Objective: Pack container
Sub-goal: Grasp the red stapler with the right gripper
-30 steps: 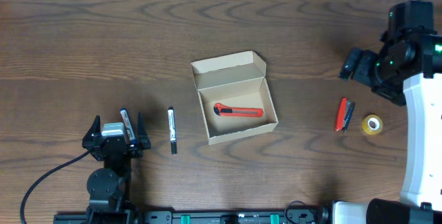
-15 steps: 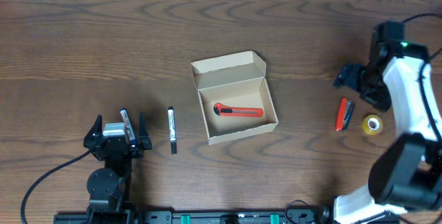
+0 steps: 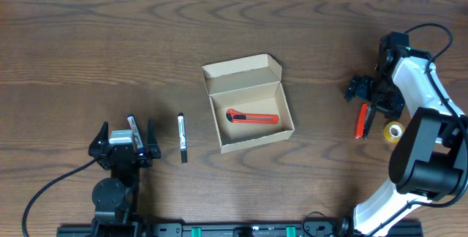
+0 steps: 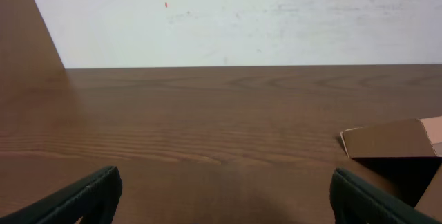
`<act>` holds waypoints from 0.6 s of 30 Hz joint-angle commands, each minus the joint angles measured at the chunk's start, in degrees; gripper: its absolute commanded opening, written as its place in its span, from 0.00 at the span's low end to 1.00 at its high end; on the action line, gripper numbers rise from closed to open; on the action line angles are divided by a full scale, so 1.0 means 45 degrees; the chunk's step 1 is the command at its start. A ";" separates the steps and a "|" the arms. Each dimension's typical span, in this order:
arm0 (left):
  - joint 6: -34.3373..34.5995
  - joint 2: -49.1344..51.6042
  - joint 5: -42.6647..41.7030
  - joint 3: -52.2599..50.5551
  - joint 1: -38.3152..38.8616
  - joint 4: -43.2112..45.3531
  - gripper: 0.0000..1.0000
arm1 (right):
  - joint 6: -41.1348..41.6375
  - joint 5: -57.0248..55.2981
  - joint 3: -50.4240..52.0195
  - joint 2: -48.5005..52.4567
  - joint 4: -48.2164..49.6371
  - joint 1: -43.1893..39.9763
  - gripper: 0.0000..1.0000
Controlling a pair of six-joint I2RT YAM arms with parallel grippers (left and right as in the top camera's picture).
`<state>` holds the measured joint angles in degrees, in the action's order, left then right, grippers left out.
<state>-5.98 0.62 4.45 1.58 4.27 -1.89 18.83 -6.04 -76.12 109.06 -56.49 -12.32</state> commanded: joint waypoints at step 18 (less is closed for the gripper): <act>0.0092 -0.0078 -0.0005 -0.0291 -0.0039 -0.0452 0.95 | -0.0291 0.0121 0.2788 0.0165 0.2696 -0.0078 0.45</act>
<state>-5.98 0.62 4.43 1.58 4.27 -1.89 17.69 -3.77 -65.82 108.71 -44.10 -12.32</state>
